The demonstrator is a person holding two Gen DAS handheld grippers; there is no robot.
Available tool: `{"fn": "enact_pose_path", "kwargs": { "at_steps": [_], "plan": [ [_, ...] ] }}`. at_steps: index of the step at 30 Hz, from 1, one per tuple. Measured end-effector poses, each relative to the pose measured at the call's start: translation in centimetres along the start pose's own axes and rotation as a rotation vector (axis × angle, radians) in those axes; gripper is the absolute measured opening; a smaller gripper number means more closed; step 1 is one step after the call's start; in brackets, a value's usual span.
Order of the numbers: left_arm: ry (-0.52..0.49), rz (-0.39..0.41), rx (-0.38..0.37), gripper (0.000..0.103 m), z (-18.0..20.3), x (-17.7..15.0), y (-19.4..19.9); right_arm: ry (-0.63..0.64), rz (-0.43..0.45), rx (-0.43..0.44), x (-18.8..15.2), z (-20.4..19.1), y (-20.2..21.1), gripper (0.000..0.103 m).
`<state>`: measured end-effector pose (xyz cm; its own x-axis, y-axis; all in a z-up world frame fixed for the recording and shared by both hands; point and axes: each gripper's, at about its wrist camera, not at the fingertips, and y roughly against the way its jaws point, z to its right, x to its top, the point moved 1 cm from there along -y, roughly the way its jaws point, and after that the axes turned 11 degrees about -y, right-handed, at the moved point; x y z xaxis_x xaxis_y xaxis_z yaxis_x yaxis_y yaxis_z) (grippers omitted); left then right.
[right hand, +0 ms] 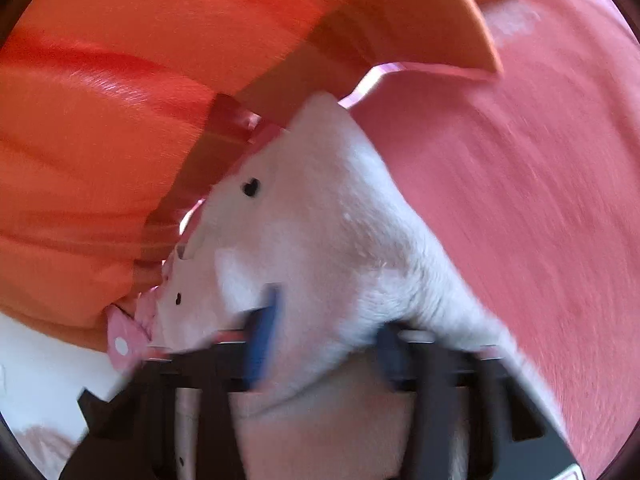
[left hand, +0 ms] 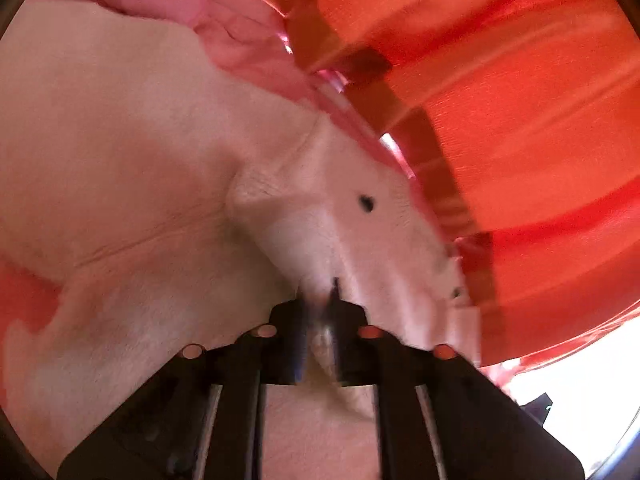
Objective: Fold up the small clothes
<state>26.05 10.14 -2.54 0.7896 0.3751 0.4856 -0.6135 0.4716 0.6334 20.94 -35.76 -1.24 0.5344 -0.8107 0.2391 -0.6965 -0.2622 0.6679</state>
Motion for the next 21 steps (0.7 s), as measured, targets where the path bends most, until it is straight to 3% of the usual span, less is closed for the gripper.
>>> {"fn": "enact_pose_path", "kwargs": {
  "at_steps": [3, 5, 7, 9, 10, 13, 15, 17, 18, 20, 21],
  "plan": [
    [-0.112, 0.147, -0.034, 0.007, 2.6, 1.6, 3.4, 0.131, 0.146, 0.147, 0.2, -3.3, 4.7, 0.008],
    [-0.137, 0.182, -0.031, 0.008, 3.0, 1.8, 4.5, 0.193, 0.202, 0.118, 0.1, -3.5, 5.4, 0.007],
    [-0.143, 0.140, 0.011, 0.008, 1.9, 1.5, 3.5, 0.151, 0.129, -0.019, 0.5, -1.0, 2.3, 0.007],
    [-0.135, 0.067, 0.108, 0.007, -0.1, 0.3, 1.4, 0.038, 0.031, -0.147, 0.4, 2.3, -0.9, 0.006],
    [-0.101, 0.015, 0.136, 0.007, -1.4, -0.5, 0.2, 0.013, 0.035, -0.131, 0.2, 2.7, -0.8, 0.006],
    [-0.073, 0.022, 0.111, 0.007, -1.4, -0.7, 0.7, 0.112, 0.106, -0.077, 0.0, -0.7, 2.0, 0.006],
    [-0.115, 0.025, 0.143, 0.007, -0.8, -0.8, 0.8, 0.138, 0.102, -0.137, -0.3, -0.9, 1.7, 0.006],
    [-0.097, -0.006, 0.159, 0.007, -1.4, -1.2, -0.1, 0.021, -0.006, -0.223, -0.6, 2.0, -0.8, 0.006],
    [-0.088, -0.005, 0.157, 0.007, -1.6, -1.5, -0.1, -0.044, 0.008, -0.178, -0.6, 2.7, -0.2, 0.004],
    [-0.091, -0.002, 0.154, 0.007, -1.3, -1.3, 0.3, -0.097, 0.018, -0.178, -0.2, 2.2, 1.5, 0.009],
    [-0.095, 0.005, 0.152, 0.007, -1.2, -1.2, 0.5, -0.071, 0.089, -0.162, -0.4, 1.1, 3.4, 0.009]
  ]
}}
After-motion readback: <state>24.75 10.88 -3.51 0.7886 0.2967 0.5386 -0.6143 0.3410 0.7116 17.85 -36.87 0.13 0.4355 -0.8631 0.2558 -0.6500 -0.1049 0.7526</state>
